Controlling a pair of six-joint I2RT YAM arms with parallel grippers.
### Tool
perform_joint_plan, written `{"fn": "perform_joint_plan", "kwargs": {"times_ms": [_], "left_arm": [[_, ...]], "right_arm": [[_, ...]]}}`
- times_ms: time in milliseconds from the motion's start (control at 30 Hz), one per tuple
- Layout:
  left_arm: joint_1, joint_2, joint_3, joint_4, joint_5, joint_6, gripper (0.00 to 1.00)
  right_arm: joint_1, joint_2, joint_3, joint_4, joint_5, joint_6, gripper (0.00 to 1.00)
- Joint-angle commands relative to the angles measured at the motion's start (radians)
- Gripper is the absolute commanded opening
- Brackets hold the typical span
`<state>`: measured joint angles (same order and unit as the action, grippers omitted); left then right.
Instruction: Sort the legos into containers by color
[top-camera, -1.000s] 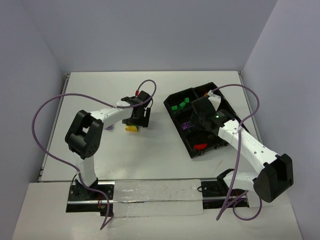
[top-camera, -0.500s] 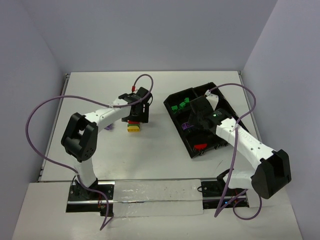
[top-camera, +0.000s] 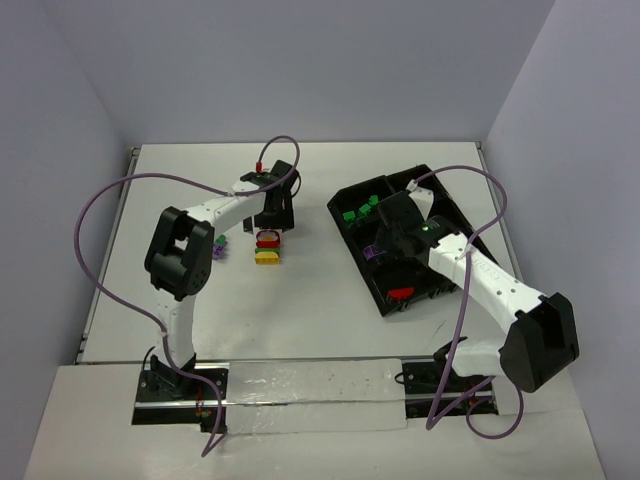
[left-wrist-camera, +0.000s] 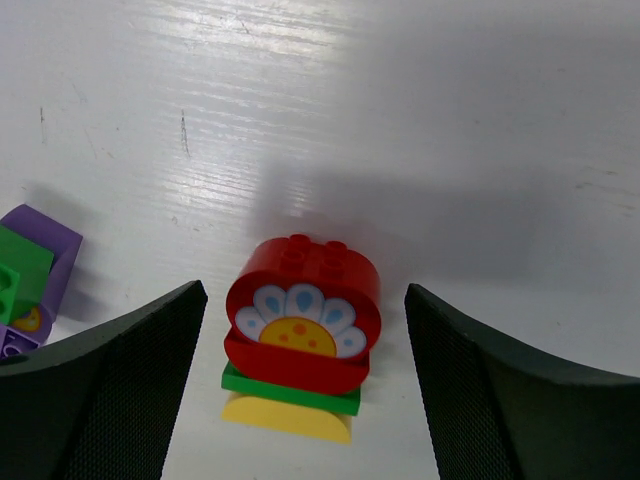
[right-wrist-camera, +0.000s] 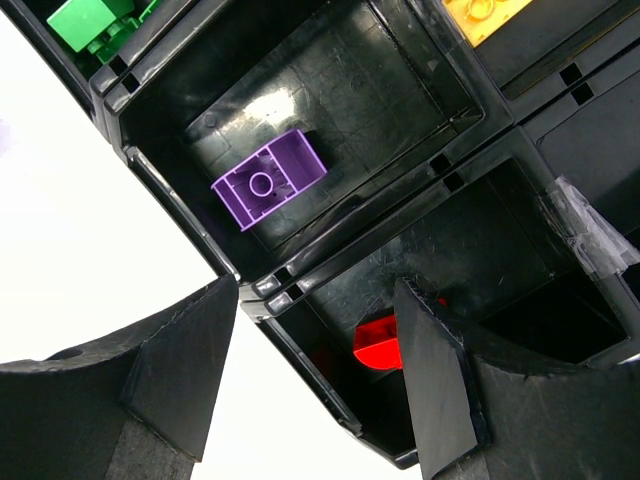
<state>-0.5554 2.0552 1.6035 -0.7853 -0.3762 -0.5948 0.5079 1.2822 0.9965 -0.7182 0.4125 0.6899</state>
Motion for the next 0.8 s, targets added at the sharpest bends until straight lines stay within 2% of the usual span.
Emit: {"fn": "perform_joint_plan", "kwargs": {"times_ms": [0, 267, 500, 567, 667, 733, 767], "left_arm": [[0.006, 0.025, 0.049, -0.031, -0.007, -0.011, 0.91], [0.006, 0.042, 0.009, 0.006, 0.027, -0.003, 0.92], [0.008, 0.059, -0.014, 0.029, 0.063, 0.018, 0.84], [0.008, 0.043, -0.035, 0.046, 0.067, 0.021, 0.80], [0.008, 0.024, -0.044, 0.049, 0.063, 0.021, 0.67], [0.008, 0.014, -0.039, 0.046, 0.055, 0.021, 0.57], [0.008, -0.005, -0.042, 0.049, 0.052, 0.023, 0.48]], "right_arm": [[0.004, 0.001, 0.049, 0.036, 0.038, -0.004, 0.72], [0.004, 0.026, 0.071, 0.033, 0.026, -0.021, 0.72], [0.004, 0.028, 0.083, 0.032, 0.028, -0.022, 0.72], [0.004, 0.029, 0.082, 0.031, 0.028, -0.018, 0.72], [0.004, 0.027, 0.080, 0.031, 0.027, -0.015, 0.72], [0.004, 0.028, 0.080, 0.032, 0.025, -0.013, 0.72], [0.004, 0.030, 0.084, 0.033, 0.025, -0.014, 0.72]]}}
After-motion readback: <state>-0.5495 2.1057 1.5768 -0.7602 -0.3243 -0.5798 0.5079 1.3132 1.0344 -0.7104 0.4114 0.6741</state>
